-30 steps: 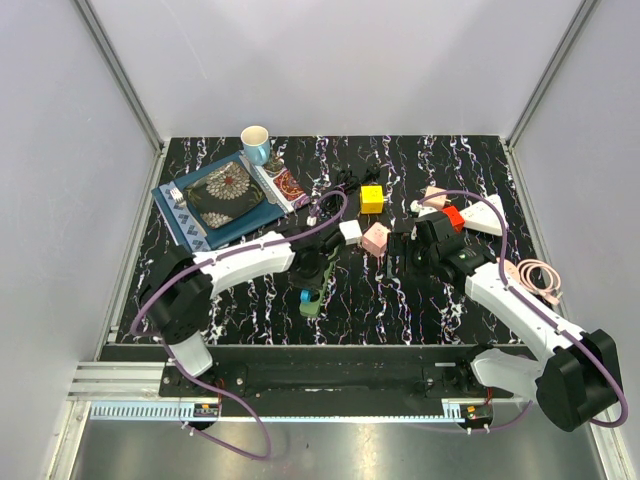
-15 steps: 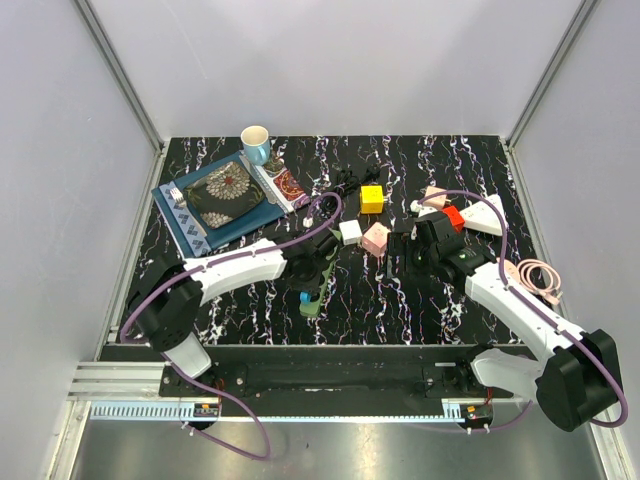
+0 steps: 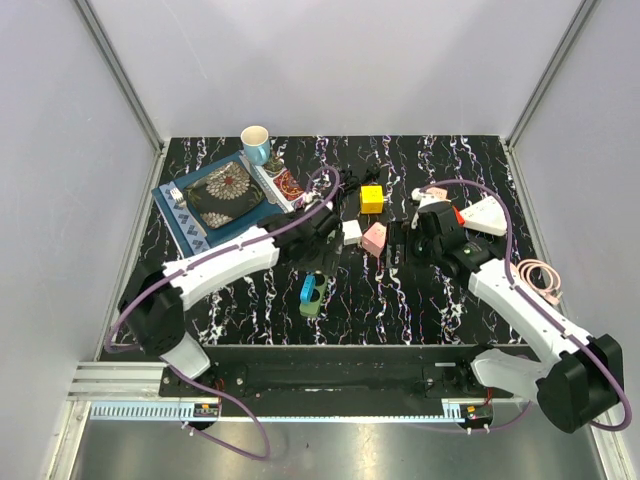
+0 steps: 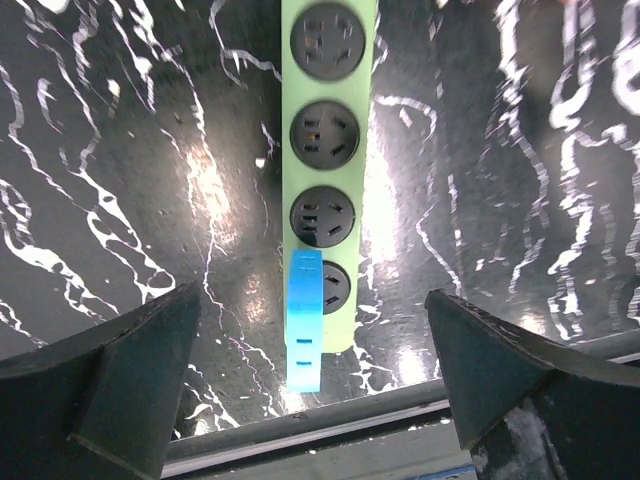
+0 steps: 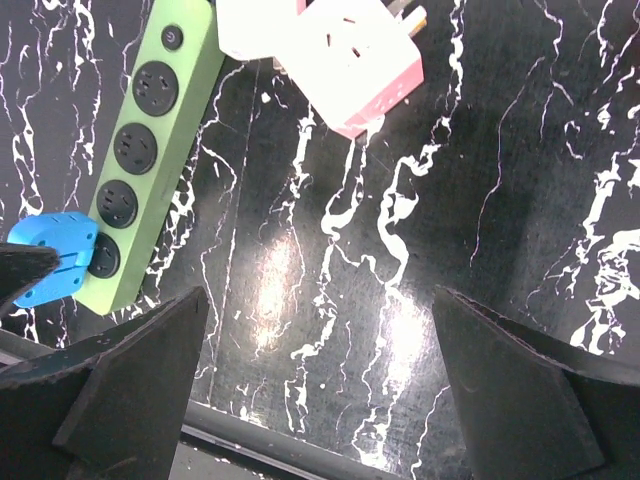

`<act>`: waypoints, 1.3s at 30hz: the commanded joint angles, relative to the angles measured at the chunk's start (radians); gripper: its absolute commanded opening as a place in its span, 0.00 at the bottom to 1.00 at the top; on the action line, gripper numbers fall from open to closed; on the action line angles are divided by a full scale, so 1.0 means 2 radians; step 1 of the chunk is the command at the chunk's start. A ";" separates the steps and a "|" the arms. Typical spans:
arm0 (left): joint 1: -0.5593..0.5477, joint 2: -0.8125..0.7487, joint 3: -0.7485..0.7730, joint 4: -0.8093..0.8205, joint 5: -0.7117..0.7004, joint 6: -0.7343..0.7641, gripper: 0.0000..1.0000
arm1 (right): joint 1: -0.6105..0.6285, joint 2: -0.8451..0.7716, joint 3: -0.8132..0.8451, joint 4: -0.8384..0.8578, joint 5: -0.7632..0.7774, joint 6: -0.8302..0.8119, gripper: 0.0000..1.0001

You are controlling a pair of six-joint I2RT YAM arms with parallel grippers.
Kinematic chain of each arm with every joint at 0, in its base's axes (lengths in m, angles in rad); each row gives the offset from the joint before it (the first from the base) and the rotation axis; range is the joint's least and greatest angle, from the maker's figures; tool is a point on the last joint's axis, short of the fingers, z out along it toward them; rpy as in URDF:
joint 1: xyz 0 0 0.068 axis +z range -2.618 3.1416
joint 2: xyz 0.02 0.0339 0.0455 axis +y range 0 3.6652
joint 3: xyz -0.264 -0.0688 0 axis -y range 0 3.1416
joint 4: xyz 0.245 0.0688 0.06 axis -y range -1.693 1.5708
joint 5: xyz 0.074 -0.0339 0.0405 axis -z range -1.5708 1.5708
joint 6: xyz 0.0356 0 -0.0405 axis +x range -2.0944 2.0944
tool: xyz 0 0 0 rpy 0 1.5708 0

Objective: Insert the plug

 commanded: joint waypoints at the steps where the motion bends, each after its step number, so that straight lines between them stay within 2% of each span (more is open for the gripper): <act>1: 0.010 -0.067 0.040 -0.001 -0.048 0.009 0.99 | 0.001 0.023 0.047 0.012 -0.016 -0.023 1.00; 5: 0.045 -0.136 0.023 0.028 -0.036 0.024 0.99 | 0.001 0.070 0.085 0.017 -0.028 -0.026 1.00; 11: 0.168 -0.229 -0.068 0.109 0.053 0.062 0.99 | 0.016 0.175 0.164 0.031 -0.017 -0.020 0.97; 14: 0.208 -0.258 -0.105 0.128 0.080 0.074 0.99 | 0.024 0.232 0.209 0.031 -0.007 -0.016 0.96; 18: 0.231 -0.290 -0.153 0.148 0.096 0.088 0.99 | 0.028 0.300 0.254 0.027 0.021 -0.010 0.95; 24: 0.241 -0.316 -0.199 0.171 0.083 0.125 0.99 | 0.024 0.322 0.252 -0.003 0.100 0.019 0.96; 27: 0.241 -0.325 -0.227 0.200 0.080 0.136 0.99 | 0.017 0.329 0.244 -0.005 0.099 0.037 0.96; 29: 0.241 -0.327 -0.238 0.219 0.087 0.142 0.99 | 0.009 0.335 0.244 -0.004 0.088 0.036 0.97; 32: 0.241 -0.326 -0.252 0.233 0.100 0.150 0.99 | 0.001 0.333 0.239 0.005 0.054 -0.010 0.99; 36: 0.241 -0.329 -0.261 0.240 0.113 0.162 0.99 | -0.029 0.315 0.197 0.045 -0.050 -0.101 1.00; 39: 0.241 -0.330 -0.270 0.246 0.107 0.165 0.99 | -0.039 0.308 0.184 0.049 -0.092 -0.160 1.00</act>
